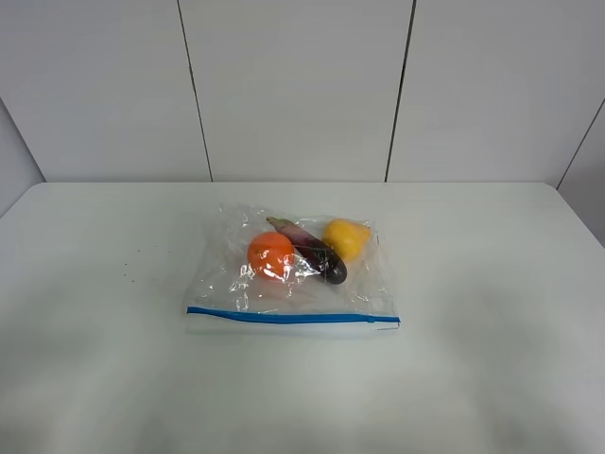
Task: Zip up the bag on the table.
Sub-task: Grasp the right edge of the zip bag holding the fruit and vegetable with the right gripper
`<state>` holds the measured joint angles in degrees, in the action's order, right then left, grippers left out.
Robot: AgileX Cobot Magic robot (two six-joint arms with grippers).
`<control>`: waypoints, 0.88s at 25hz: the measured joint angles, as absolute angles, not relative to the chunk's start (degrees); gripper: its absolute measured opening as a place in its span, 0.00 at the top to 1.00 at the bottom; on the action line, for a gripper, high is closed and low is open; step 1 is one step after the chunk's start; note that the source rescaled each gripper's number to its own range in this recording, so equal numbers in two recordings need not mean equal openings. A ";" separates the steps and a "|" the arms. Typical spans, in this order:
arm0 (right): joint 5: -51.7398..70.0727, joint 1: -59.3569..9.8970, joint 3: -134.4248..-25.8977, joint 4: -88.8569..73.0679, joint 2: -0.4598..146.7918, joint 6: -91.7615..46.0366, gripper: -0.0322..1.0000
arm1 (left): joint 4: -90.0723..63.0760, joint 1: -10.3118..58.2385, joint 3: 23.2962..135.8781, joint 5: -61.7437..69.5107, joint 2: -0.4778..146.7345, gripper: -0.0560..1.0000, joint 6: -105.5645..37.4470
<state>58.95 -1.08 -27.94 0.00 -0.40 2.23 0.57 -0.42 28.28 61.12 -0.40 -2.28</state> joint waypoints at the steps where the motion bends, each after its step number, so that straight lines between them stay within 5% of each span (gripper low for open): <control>1: 58.95 -1.08 -27.94 0.00 -0.40 2.23 0.00 | 0.57 -0.42 28.28 61.12 -0.40 0.00 -2.28; 22: 58.95 -1.08 -27.94 0.00 -0.40 2.23 0.00 | 0.57 -0.42 28.28 61.12 -0.40 0.00 -2.28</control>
